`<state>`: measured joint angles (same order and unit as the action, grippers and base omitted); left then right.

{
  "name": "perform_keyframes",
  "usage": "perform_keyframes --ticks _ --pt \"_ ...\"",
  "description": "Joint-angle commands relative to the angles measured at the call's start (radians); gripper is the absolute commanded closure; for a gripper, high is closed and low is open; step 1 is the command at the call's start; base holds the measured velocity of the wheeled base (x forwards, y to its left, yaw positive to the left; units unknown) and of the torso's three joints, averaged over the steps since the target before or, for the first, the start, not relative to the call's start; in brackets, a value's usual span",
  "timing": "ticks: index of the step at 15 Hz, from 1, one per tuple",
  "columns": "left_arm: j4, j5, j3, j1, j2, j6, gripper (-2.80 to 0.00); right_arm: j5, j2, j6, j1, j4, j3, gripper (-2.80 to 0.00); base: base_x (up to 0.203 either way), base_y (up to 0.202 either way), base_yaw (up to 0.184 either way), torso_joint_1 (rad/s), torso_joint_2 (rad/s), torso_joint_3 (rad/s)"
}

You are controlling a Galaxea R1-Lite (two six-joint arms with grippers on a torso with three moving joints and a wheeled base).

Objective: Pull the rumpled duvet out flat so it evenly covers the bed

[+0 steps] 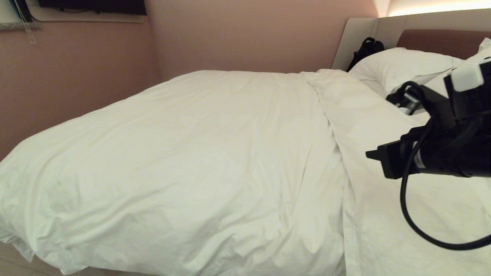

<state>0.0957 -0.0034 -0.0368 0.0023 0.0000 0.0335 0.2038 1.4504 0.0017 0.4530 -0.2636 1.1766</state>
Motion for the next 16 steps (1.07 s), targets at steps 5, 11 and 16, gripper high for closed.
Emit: perform_keyframes --ticks 5,11,16 --pt "0.001 0.0 0.0 0.001 0.0 0.0 0.0 -0.004 -0.172 -0.034 -0.096 0.007 -0.05 0.0 0.0 0.0 0.0 0.0 0.0 0.0" --pt "0.001 0.0 0.0 0.001 0.0 0.0 0.0 -0.006 -0.336 -0.024 -0.24 0.006 -0.312 0.0 0.0 0.0 0.0 0.0 0.0 0.0" --pt "0.001 0.0 0.0 0.001 0.0 0.0 0.0 -0.041 -0.355 -0.028 -0.246 0.017 -0.611 0.0 0.0 0.0 0.0 0.0 0.0 0.0"
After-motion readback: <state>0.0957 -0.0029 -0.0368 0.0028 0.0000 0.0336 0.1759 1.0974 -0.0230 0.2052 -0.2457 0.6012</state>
